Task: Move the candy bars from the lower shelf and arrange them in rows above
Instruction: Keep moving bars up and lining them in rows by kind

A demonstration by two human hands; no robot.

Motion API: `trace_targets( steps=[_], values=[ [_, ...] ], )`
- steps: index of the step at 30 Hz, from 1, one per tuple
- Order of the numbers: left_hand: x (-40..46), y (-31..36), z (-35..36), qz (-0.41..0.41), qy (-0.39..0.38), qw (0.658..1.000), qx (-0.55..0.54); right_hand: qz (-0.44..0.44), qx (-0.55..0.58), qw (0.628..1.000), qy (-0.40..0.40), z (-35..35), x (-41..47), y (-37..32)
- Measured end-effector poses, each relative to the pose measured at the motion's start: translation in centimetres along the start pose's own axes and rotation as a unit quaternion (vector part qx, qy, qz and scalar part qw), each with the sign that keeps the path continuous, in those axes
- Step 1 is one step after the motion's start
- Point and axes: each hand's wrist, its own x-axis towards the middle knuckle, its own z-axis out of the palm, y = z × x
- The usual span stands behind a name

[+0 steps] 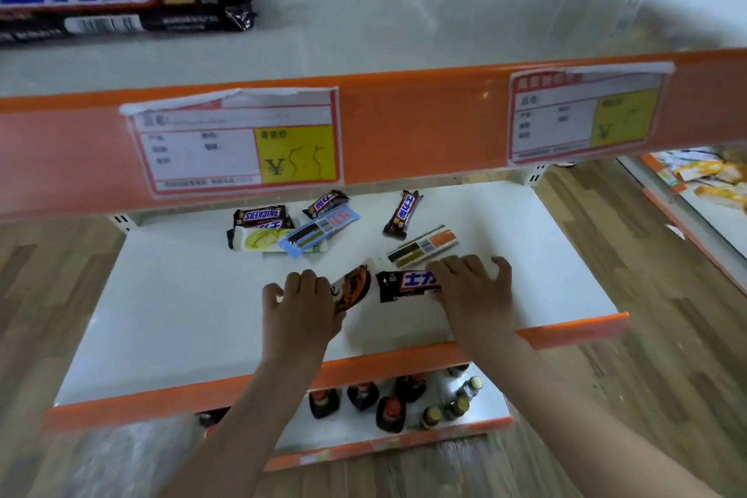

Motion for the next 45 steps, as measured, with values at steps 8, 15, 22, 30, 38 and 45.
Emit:
trace_targets(
  steps=[8,15,22,30,38,45],
  values=[
    [-1.8,-0.2,-3.7,0.029,0.064,0.997,0.036,-0.008,-0.020,0.999,0.024,-4.5,-1.5,0.8],
    [-4.4,-0.6,-8.7,0.040,0.046,0.997,0.044,-0.002,-0.025,0.998,0.054,-9.8,-2.9,1.3],
    [-6.2,-1.2,-14.0,0.077,0.075,0.993,0.051,0.002,-0.021,0.999,0.042,-15.0,-4.2,1.5],
    [-7.7,-0.9,-21.1,0.113,0.079,0.989,0.054,0.005,-0.004,0.997,0.076,-21.0,-5.9,2.3],
    [-9.2,-0.7,-27.1,0.126,0.111,0.984,0.055,-0.012,-0.008,0.992,0.128,-26.5,-6.3,3.0],
    [-10.0,-1.5,-30.9,0.130,0.132,0.980,0.069,-0.023,0.006,0.984,0.177,-29.8,-5.6,2.7]
  ],
)
